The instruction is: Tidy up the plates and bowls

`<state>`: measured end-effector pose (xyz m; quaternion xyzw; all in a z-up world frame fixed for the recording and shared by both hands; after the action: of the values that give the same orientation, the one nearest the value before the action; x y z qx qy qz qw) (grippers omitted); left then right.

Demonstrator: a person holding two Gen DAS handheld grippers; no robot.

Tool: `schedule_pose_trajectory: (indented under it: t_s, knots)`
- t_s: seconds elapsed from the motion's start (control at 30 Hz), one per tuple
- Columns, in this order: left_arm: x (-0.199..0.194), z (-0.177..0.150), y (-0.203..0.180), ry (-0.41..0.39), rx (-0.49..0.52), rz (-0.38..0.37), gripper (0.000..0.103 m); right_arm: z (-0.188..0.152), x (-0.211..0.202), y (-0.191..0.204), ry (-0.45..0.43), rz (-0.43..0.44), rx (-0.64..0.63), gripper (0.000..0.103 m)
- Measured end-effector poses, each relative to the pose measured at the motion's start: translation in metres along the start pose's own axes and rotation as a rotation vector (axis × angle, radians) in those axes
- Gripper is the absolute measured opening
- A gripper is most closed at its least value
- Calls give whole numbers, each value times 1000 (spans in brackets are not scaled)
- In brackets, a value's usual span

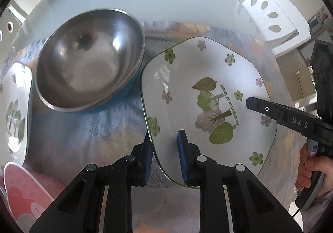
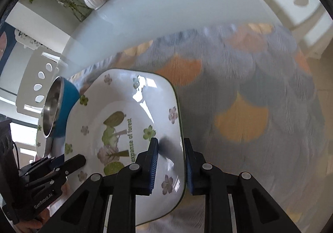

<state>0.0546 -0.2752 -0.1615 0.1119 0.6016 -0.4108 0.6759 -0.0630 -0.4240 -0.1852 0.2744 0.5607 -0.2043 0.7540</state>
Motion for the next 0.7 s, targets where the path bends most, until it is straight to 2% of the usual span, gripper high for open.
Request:
schedule_pose_trajectory:
  t_s: [0.17, 0.47, 0.7]
  knots:
    - [-6, -16, 3, 16, -12, 1, 20, -20, -7, 5, 17, -30, -19, 22]
    - [-7, -44, -5, 62, 9, 15, 20, -64, -16, 6, 75, -17, -5, 22]
    - [-11, -67, -10, 78, 19, 16, 20, -95, -23, 7, 101, -54, -12, 24]
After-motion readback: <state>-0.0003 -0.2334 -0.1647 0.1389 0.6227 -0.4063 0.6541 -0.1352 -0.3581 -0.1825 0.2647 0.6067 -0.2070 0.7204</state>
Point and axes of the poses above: each gripper's, at about its wrist camera, not at the fingertips, and x roughly the way its jaws point, y to its left, z to its top, the point moved 10 cm from there along x, roughly the way its jaws point, and after that the axes turned 10 degrees about -z, right-handed, at the moved point
